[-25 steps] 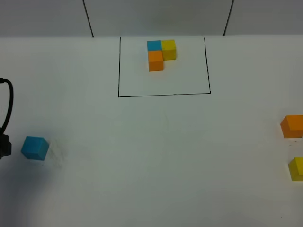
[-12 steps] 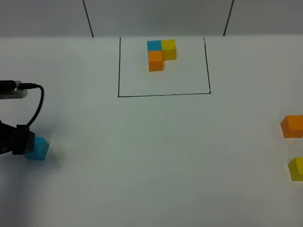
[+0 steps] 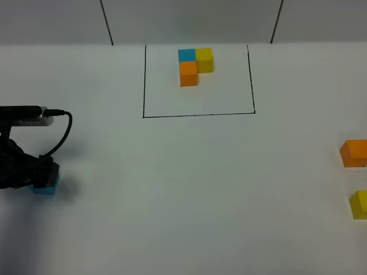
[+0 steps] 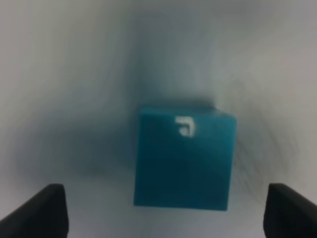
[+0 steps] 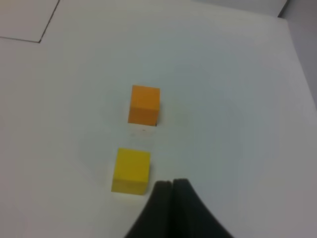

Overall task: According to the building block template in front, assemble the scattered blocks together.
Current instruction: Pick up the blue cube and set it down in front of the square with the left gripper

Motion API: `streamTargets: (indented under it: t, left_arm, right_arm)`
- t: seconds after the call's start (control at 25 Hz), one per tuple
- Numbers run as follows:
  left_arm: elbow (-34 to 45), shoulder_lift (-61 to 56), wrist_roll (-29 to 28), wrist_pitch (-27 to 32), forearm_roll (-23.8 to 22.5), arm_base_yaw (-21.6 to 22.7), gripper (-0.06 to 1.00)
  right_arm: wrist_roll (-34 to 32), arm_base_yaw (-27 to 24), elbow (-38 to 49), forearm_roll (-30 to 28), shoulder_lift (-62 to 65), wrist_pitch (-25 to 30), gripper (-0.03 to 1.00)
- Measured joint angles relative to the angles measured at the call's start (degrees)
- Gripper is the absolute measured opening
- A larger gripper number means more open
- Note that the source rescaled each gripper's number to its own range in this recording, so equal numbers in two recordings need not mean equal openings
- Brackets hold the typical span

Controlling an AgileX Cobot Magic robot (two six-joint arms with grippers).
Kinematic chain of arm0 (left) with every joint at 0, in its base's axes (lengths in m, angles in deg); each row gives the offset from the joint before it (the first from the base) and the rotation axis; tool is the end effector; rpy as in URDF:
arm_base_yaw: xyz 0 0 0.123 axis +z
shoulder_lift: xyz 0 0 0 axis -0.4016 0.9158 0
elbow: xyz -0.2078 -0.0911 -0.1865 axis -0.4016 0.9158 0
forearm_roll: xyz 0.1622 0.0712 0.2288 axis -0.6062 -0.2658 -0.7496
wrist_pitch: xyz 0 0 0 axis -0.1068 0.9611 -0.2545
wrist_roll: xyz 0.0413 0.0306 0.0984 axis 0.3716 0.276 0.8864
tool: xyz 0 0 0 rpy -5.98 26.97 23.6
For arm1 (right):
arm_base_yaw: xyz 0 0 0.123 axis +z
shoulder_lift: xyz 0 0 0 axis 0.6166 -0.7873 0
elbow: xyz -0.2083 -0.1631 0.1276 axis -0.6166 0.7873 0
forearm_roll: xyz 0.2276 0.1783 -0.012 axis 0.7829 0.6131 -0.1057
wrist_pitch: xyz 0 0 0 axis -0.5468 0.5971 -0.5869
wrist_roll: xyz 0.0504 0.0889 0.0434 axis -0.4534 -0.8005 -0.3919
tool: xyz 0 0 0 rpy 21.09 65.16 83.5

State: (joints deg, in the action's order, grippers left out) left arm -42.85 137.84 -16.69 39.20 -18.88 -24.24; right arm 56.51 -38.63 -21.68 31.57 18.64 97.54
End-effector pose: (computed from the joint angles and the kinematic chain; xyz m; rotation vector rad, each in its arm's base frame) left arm 0.2935 -0.0057 0.1129 0.0609 2.7910 -0.0315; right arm 0.0355 -0.0080 0.2873 -0.1174 2.0380 -0.1831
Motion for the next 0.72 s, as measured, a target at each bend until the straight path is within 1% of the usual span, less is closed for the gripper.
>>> streamTargets:
  t: [0.32,0.72]
  left_arm:
    - [-0.02,4.27,1.20,-4.58,0.00,0.00,0.91]
    - [-0.06,8.05,2.58,-8.49,0.00,-0.04,0.91]
  right_arm:
    - [0.00,0.00,0.00,0.00,0.00,0.00,0.00]
    - [0.00,0.00,0.00,0.00,0.00,0.00,0.00]
